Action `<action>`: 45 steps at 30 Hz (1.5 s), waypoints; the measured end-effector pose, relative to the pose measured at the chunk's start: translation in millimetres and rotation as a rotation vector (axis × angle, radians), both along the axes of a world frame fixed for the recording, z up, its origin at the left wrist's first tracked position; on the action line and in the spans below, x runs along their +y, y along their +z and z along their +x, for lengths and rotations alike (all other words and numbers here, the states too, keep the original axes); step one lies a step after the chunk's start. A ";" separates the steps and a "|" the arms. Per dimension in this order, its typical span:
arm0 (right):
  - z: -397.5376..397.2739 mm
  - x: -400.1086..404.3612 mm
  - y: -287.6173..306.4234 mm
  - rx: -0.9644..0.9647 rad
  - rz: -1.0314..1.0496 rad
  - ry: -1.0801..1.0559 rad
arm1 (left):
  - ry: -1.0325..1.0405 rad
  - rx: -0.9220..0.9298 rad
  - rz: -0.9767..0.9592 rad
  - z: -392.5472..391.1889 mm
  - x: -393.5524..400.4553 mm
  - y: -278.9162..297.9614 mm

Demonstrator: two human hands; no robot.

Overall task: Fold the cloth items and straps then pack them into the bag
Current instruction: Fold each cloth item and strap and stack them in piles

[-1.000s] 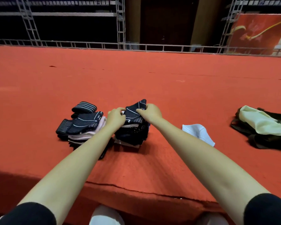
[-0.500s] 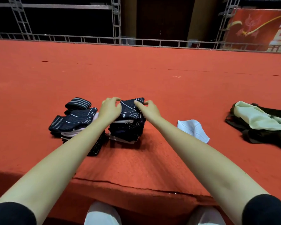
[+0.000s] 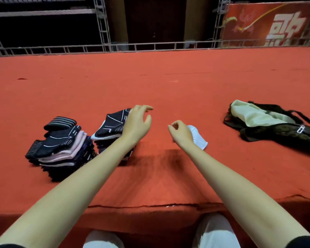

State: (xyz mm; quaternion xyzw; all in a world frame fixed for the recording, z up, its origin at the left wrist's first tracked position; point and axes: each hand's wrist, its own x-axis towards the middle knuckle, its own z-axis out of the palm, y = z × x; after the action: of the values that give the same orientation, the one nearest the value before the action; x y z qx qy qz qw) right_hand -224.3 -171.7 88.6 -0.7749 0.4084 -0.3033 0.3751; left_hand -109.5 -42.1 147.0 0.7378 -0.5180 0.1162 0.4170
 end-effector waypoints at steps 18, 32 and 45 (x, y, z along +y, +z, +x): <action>-86.2 -66.7 -59.5 0.422 0.236 -0.239 | 0.060 0.511 0.478 -38.1 -131.2 -126.0; -111.6 -55.0 -66.1 -0.389 0.428 -0.222 | 0.007 0.889 0.025 -40.2 -94.0 -111.5; -109.0 -32.1 -51.4 -0.194 0.255 -0.155 | 0.051 0.359 0.462 -42.5 24.4 -121.4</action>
State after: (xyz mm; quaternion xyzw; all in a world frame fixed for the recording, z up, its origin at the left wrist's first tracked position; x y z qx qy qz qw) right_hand -333.3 -203.8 37.1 -0.6544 0.4638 -0.3503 0.4837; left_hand -152.0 -17.7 25.6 0.8348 -0.4298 -0.1265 0.3200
